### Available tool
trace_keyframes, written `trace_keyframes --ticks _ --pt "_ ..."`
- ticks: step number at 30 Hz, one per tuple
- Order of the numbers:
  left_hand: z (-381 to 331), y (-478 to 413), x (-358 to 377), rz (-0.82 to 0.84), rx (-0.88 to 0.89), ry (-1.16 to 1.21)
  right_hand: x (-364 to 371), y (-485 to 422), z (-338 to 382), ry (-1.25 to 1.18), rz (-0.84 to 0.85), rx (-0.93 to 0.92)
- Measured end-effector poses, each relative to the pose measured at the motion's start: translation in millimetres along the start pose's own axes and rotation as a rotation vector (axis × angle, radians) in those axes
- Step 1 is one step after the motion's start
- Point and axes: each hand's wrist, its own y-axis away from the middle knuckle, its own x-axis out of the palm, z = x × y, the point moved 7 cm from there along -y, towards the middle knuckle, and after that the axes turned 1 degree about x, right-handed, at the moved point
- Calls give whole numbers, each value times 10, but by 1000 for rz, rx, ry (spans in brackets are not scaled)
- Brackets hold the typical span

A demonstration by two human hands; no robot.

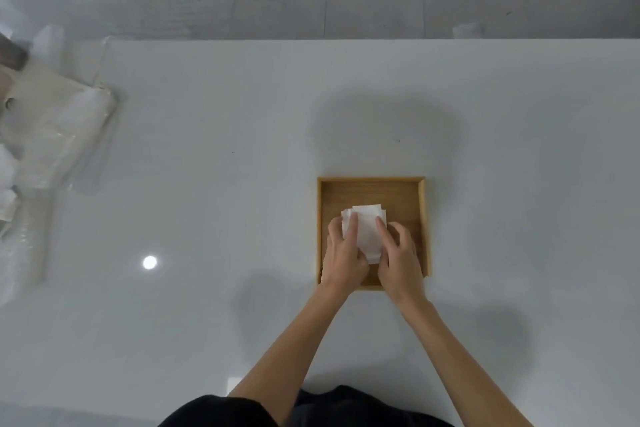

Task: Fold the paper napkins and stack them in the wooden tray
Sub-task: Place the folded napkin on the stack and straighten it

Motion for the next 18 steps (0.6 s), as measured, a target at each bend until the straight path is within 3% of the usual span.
trace_keyframes --ticks 10,18 --pt "115 22 52 -33 -163 120 -58 126 24 -76 -142 -8" --pt "115 34 63 -26 -167 122 24 173 -71 -14 -67 14"
